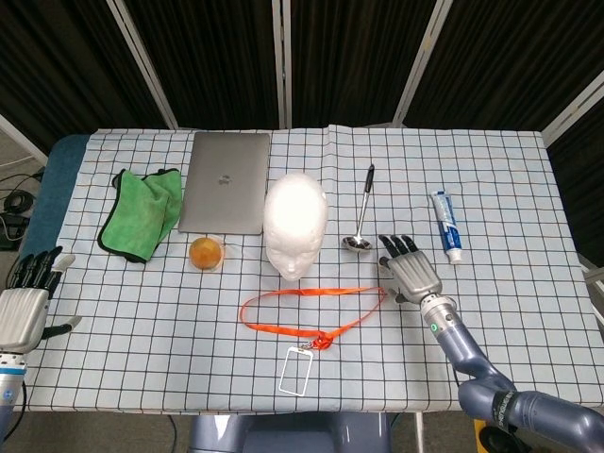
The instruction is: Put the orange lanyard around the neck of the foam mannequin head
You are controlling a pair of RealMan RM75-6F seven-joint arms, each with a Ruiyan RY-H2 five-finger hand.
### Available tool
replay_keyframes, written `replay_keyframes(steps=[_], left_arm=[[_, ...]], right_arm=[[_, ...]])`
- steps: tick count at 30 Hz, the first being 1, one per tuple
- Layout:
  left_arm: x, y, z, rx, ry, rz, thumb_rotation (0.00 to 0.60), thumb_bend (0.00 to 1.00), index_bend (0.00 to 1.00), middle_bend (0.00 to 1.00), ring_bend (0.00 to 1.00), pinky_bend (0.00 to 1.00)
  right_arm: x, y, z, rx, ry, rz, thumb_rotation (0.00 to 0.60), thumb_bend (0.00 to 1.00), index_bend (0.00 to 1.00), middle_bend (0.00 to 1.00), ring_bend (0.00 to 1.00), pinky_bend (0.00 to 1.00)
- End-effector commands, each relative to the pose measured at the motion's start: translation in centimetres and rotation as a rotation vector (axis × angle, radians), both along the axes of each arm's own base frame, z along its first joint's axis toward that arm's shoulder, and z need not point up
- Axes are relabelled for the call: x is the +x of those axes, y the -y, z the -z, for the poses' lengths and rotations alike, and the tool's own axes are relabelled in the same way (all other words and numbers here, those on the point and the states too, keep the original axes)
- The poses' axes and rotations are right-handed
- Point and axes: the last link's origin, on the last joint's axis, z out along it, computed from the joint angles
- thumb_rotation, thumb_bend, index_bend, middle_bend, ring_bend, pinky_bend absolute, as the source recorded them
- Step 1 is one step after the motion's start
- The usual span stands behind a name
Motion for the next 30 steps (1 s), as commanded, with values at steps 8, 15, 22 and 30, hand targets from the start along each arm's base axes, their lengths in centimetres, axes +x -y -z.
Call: replay_keyframes(steps=[8,15,22,30], left_arm=[[0.0,0.1,0.0,-0.004,0.001,-0.001,0.600,0.00,0.00,0.00,0.00,0.00],[0.0,0.0,-0.1,-0.002,0.001,0.000,0.600,0.00,0.00,0.00,0.00,0.00],[0.1,0.1,-0.1,-0.002,0.005,0.001,0.600,0.00,0.00,0.00,0.00,0.00],[0.1,0.0,0.0,-0.006,0.004,0.002,0.600,0.00,0.00,0.00,0.00,0.00]], right_arm=[[0.6,-0.2,2.7,0.023,-0.034,0.030,0.600,0.26,0.47,0.00,0.00,0.00],[0.8,-0.4,3.3,0.029,-0.057,0.027,0.600,0.26,0.49,0.00,0.00,0.00],[0.5,-0.6,3.5,0.021,-0.072,0.009,0.600,0.31,0.53,0.00,0.00,0.00],[0.3,-0.6,3.6,0.025,-0.081,-0.004,0.600,0.37,0.63,0.02,0.00,0.00]])
